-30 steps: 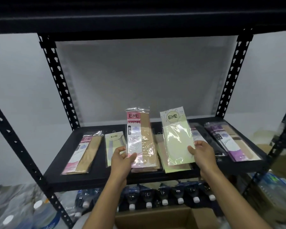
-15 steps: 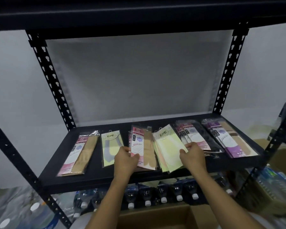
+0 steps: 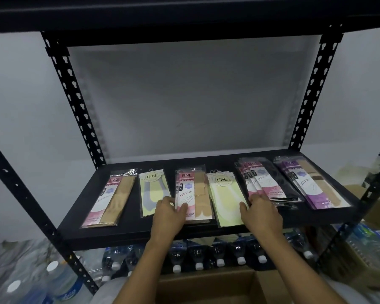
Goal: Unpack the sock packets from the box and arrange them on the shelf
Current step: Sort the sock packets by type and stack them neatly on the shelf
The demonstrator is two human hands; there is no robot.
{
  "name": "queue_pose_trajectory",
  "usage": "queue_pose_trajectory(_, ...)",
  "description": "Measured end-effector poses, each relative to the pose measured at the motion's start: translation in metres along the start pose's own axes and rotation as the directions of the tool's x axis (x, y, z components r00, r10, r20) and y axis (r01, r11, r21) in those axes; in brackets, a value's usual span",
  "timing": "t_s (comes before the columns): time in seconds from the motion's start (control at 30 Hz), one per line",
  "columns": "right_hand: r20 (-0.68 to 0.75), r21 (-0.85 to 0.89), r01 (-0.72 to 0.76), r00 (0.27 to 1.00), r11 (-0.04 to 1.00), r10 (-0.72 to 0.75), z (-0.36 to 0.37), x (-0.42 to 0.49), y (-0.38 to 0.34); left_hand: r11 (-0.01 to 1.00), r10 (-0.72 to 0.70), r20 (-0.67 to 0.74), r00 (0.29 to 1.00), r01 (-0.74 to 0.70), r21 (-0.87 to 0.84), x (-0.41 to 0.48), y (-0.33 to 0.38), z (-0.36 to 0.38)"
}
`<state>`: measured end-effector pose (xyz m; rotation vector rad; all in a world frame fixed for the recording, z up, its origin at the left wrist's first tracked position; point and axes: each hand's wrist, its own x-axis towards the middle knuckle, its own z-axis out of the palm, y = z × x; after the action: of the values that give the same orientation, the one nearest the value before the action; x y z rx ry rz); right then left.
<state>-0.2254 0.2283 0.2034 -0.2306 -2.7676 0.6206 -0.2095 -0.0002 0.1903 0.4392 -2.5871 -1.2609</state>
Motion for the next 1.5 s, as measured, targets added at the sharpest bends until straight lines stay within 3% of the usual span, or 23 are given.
queue_pose_trajectory(0.27,-0.081,0.232,0.181,0.983,0.956,-0.167,0.003,-0.006,-0.042,0.998,0.048,-0.188,0.981,-0.053,-0.023,0.003,-0.031,-0.047)
queue_pose_trajectory(0.53,0.032,0.361,0.273,0.952,0.891,-0.305,0.032,-0.017,-0.12,0.994,-0.043,-0.323,0.945,0.074,0.085,0.015,-0.072,-0.108)
queue_pose_trajectory(0.8,0.228,0.193,0.376,0.881,0.906,-0.414,0.067,-0.02,-0.184,0.928,-0.182,-0.364,0.914,0.282,0.244,0.026,-0.111,-0.144)
queue_pose_trajectory(1.07,0.397,-0.094,0.396,0.856,0.913,-0.33,0.1,-0.019,-0.208,0.888,-0.236,-0.289,0.928,0.327,0.324,0.035,-0.123,-0.149)
queue_pose_trajectory(1.33,0.402,-0.172,0.333,0.883,0.927,-0.242,0.103,-0.01,-0.222,0.908,-0.384,-0.134,0.913,0.4,0.121,0.045,-0.13,-0.17)
queue_pose_trajectory(1.5,0.52,-0.199,0.239,0.847,0.95,-0.104,0.094,0.003,-0.229,0.912,-0.407,-0.097,0.908,0.399,-0.095,0.04,-0.124,-0.177)
